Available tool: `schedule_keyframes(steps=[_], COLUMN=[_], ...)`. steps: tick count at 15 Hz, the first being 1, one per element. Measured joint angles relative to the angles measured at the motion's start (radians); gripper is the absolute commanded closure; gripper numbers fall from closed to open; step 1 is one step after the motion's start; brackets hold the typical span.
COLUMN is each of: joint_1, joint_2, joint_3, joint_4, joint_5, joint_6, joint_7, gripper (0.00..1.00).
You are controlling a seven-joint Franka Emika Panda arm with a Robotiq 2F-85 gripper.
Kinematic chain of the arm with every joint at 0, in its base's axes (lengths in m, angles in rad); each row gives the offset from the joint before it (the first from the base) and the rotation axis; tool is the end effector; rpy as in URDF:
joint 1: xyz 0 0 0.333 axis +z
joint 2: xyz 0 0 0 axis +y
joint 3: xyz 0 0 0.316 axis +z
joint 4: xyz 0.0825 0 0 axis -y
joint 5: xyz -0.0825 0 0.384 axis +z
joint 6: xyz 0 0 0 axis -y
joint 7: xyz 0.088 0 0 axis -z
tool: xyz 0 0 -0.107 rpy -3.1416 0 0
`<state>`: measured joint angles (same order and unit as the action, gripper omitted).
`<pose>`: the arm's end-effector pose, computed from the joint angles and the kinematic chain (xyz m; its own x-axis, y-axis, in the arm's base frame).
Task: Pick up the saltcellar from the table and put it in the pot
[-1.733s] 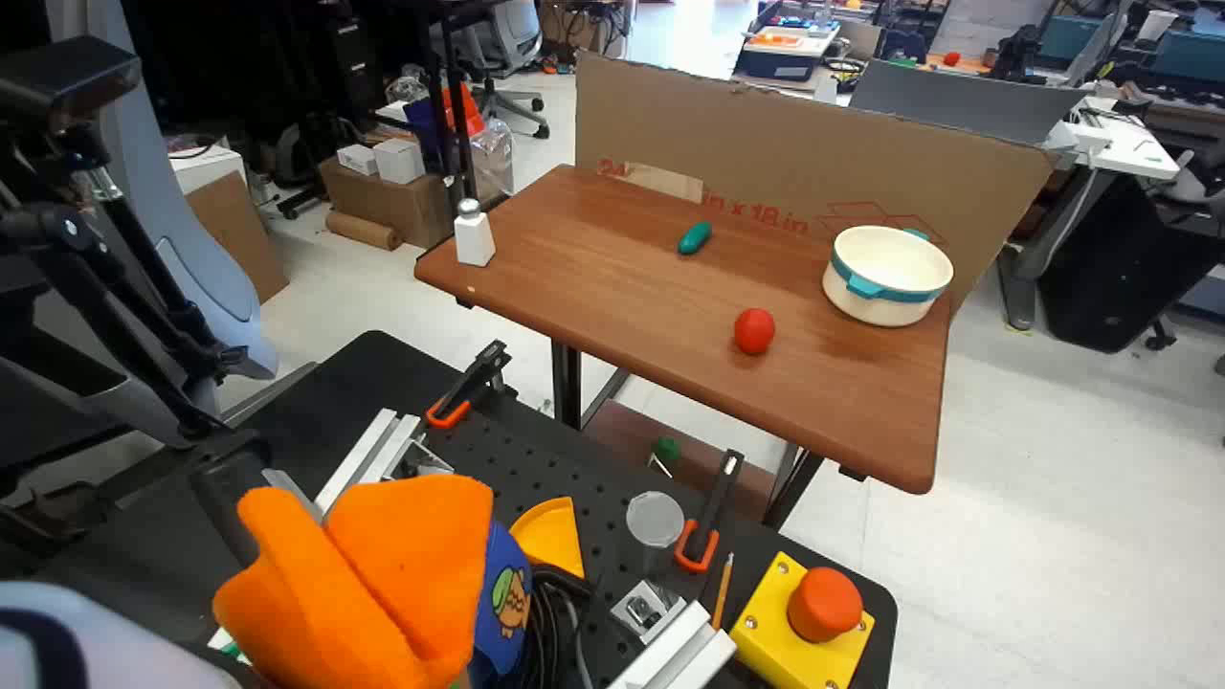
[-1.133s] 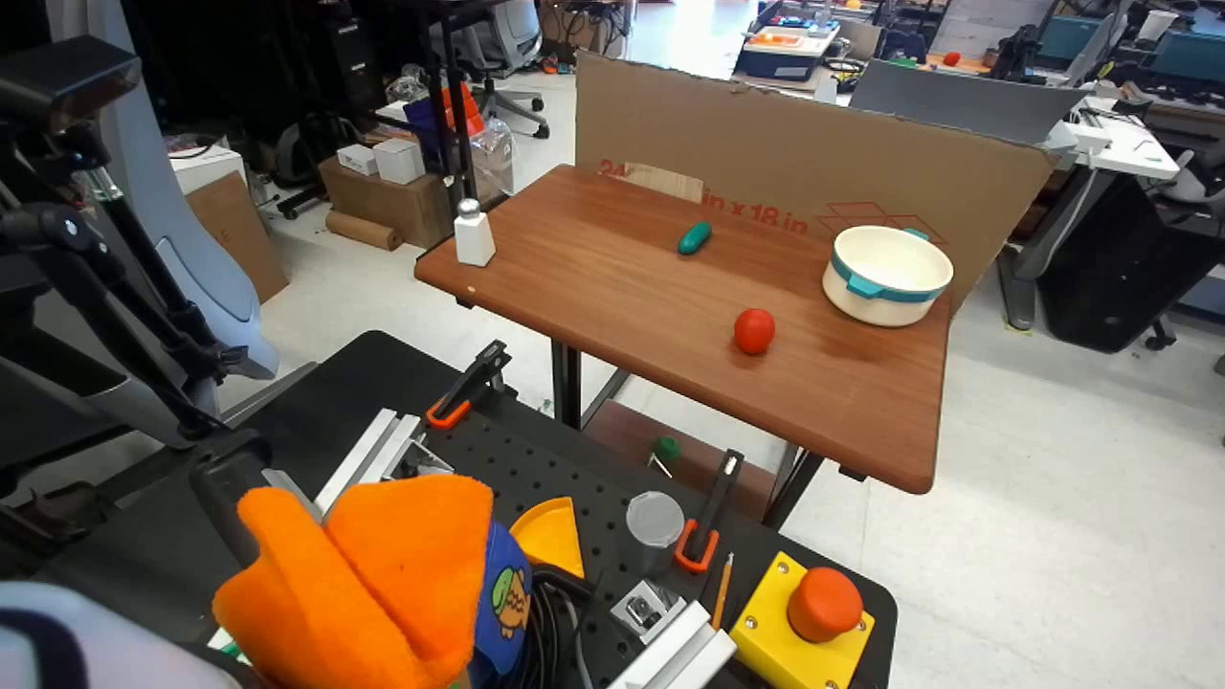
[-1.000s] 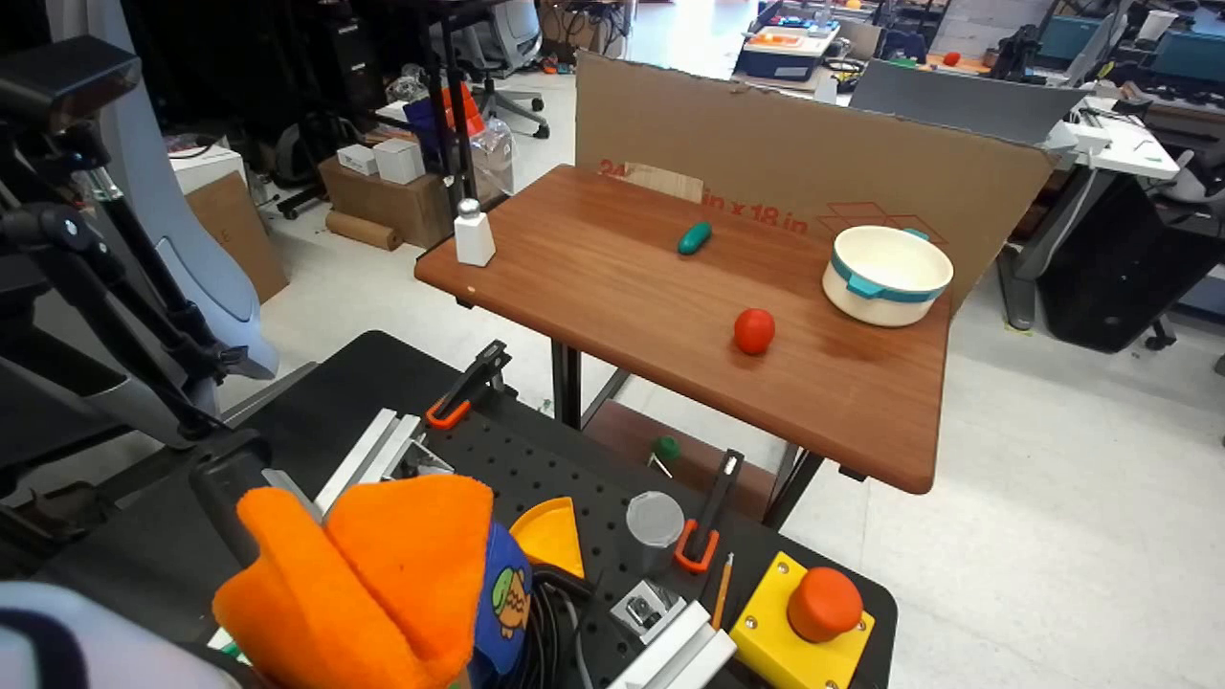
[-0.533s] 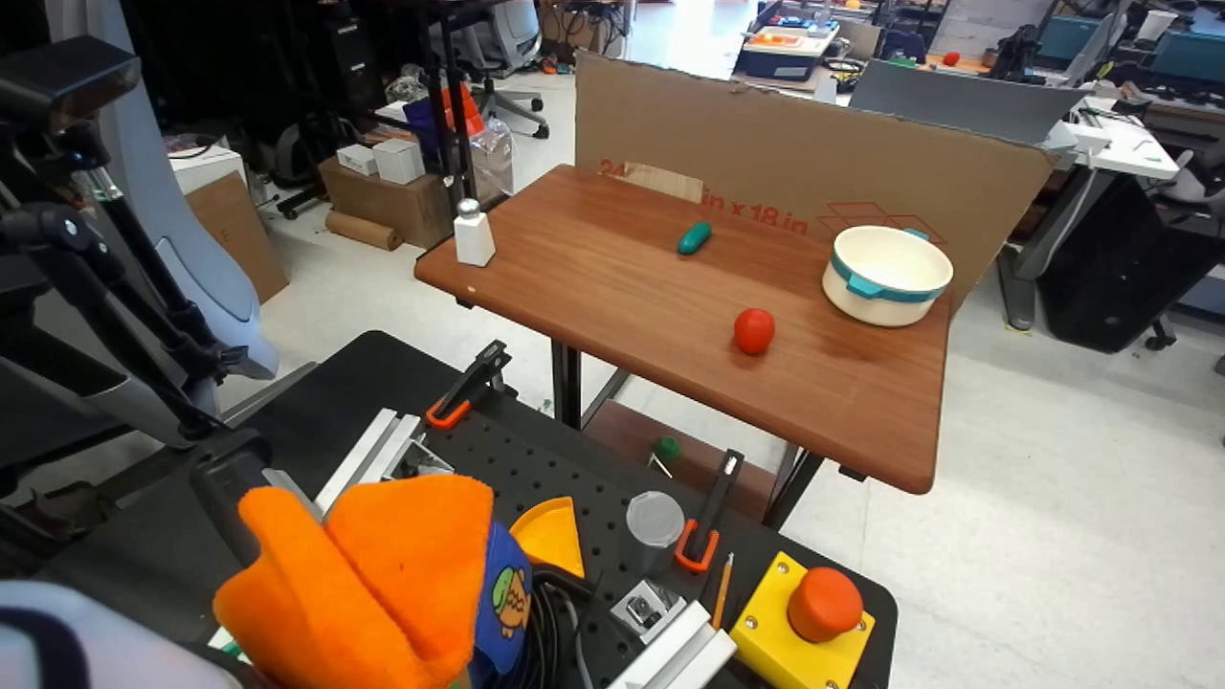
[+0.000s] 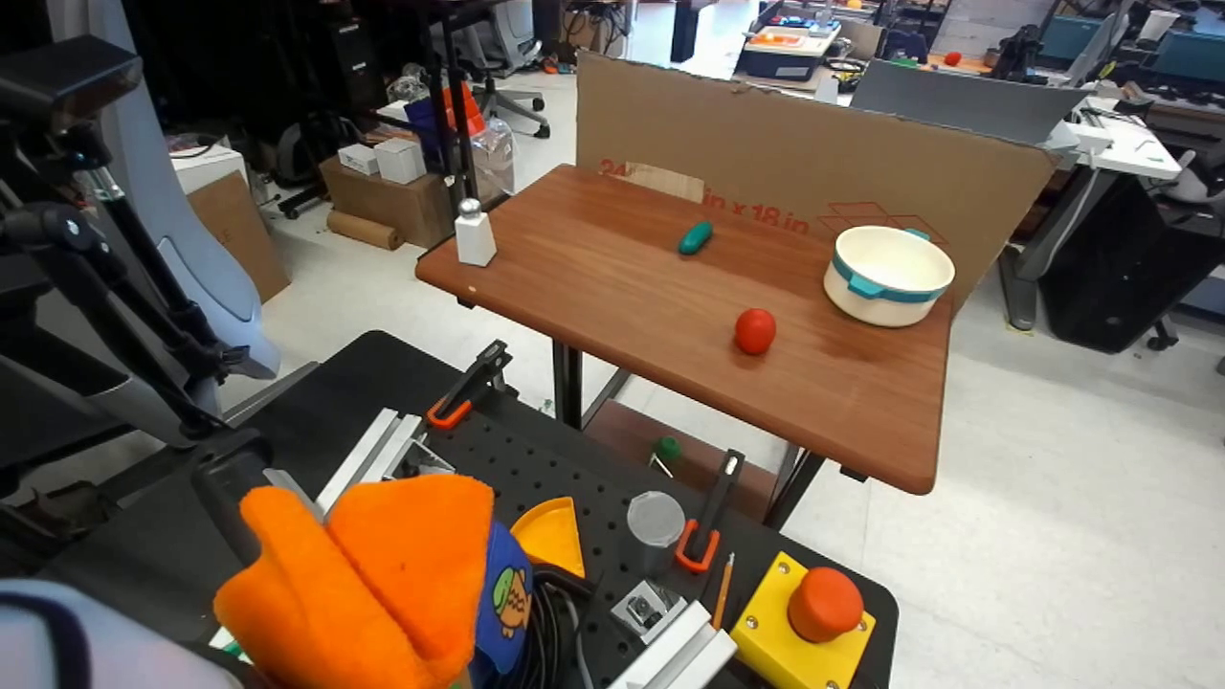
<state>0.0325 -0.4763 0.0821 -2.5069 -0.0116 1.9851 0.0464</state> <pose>0.3898 0.0447 0.4437 0.9971 0.0619 -0.0447 0.0641 -0.9967 0.0501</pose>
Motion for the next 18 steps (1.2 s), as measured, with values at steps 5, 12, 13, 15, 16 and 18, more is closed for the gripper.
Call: schedule_keyframes(steps=[5, 12, 13, 15, 16, 18], joint_1=[0.051, 0.132, 0.145, 0.167, 0.176, 0.192], joint_2=[0.231, 0.438, 0.455, 0.492, 0.514, 0.568], joint_3=[0.116, 0.166, 0.168, 0.169, 0.169, 0.169], joint_4=[0.007, 0.075, 0.087, 0.114, 0.129, 0.164], joint_5=[-0.022, -0.055, -0.055, -0.070, -0.086, -0.120], joint_6=[0.150, 0.270, 0.271, 0.272, 0.272, 0.272], joint_7=[0.165, 0.290, 0.294, 0.312, 0.327, 0.356], gripper=[0.00, 0.00, 0.00, 0.00, 0.00, 0.00])
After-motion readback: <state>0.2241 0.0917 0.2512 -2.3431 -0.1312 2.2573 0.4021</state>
